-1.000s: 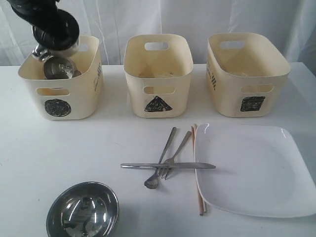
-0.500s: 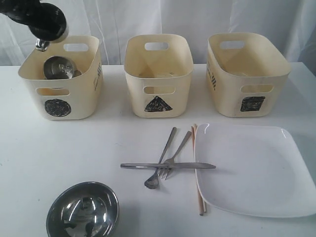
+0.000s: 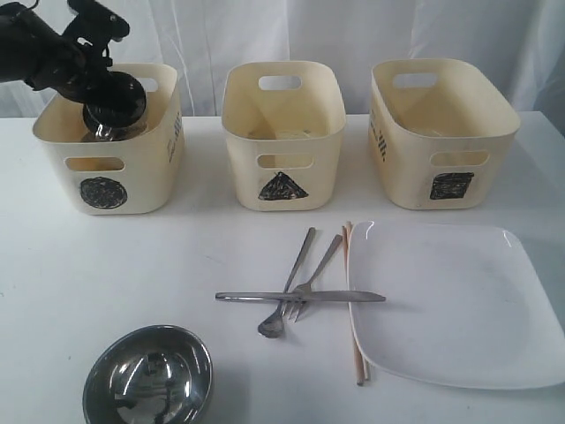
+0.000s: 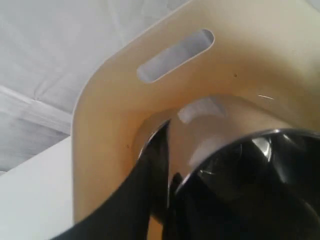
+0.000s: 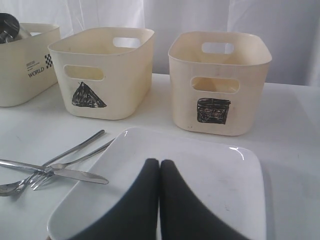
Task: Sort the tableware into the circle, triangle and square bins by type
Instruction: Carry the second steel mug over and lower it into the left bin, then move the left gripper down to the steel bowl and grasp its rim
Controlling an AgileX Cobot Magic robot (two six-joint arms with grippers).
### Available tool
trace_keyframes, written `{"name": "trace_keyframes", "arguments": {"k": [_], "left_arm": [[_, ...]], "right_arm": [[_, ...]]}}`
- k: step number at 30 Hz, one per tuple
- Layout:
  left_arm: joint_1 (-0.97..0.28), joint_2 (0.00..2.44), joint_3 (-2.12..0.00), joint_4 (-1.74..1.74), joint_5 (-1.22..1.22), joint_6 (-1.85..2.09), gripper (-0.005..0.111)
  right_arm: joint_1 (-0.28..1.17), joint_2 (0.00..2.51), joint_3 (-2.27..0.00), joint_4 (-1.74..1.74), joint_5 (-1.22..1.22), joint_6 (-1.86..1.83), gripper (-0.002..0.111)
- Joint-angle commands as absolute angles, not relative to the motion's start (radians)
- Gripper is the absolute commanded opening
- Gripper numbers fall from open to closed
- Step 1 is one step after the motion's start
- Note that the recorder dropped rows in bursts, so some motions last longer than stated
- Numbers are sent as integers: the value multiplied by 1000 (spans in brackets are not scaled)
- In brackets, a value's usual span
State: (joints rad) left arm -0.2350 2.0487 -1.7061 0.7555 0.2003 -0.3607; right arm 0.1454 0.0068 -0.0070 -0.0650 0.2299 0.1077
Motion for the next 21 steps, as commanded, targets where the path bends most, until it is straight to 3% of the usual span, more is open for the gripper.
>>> {"name": "trace_keyframes", "arguments": {"k": [1,5,13,21], "left_arm": [[-232,2042,-1712,760,194,-416,40],[-232,2021,-1712,710,207,-415,49],[-234,1918,-1712,597,332,-389,50],[-234,1780,-1712,145,682,25,50]], "right_arm": [[139,0,0,-69,221,109,0],[139,0,0,-69,221,109,0],[139,0,0,-69,221,109,0],[139,0,0,-69,221,109,0]]}}
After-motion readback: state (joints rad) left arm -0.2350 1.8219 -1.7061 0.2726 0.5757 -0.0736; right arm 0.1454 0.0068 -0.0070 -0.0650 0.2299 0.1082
